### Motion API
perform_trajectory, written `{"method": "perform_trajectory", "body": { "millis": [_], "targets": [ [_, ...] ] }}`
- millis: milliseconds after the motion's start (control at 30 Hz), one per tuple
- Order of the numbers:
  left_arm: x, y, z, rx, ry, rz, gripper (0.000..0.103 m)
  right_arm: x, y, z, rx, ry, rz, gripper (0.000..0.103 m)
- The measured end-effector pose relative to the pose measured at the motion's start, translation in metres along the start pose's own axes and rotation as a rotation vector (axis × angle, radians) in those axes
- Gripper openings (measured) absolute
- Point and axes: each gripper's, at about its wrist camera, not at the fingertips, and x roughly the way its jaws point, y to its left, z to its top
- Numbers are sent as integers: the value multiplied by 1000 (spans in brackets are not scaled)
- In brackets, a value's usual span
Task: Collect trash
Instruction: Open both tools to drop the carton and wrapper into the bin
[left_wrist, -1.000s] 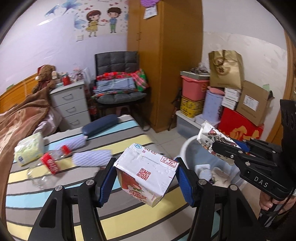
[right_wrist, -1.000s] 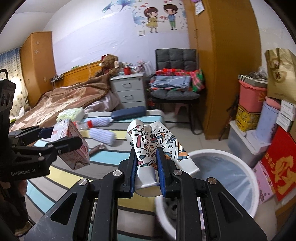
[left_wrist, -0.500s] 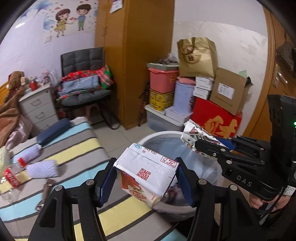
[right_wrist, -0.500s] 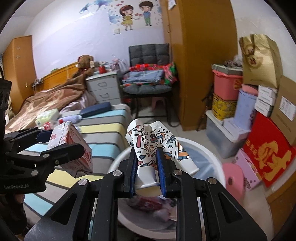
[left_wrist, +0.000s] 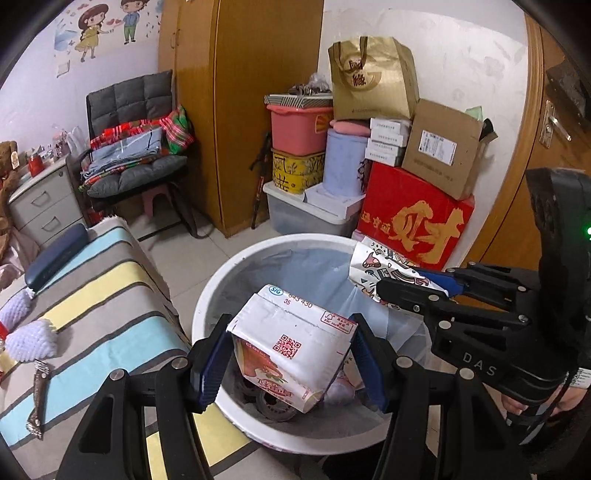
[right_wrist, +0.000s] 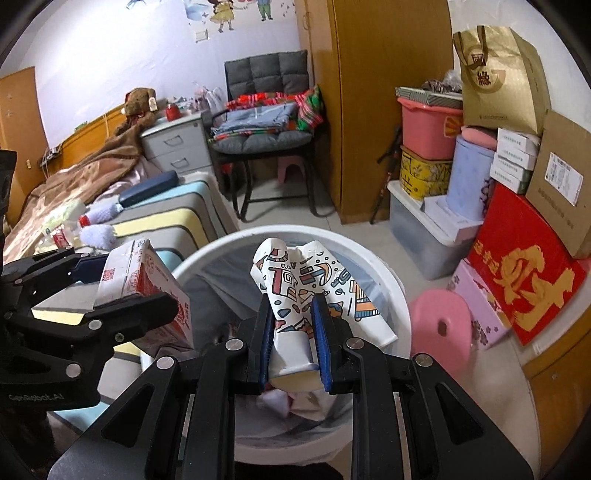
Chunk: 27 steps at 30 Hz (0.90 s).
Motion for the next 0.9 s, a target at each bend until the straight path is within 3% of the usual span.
{"method": "perform_trajectory", "body": {
  "millis": [267, 400, 467, 500, 900],
  "targets": [
    [19, 3, -3, -29, 48, -33, 63, 9, -9, -2, 16, 29, -3, 22],
    [19, 5, -2, -37, 35, -13, 66, 11, -11, -2, 21, 38, -17, 24],
    [17, 7, -1, -54, 30, -30, 67, 10, -10, -1, 23, 32, -24, 44],
    [16, 8, -1, -57, 28, -30, 67, 9, -10, -1, 27, 27, -20, 48],
    [-11, 19, 0, -82, -18, 8, 67, -3, -2, 3, 20, -22, -13, 48]
  ]
}}
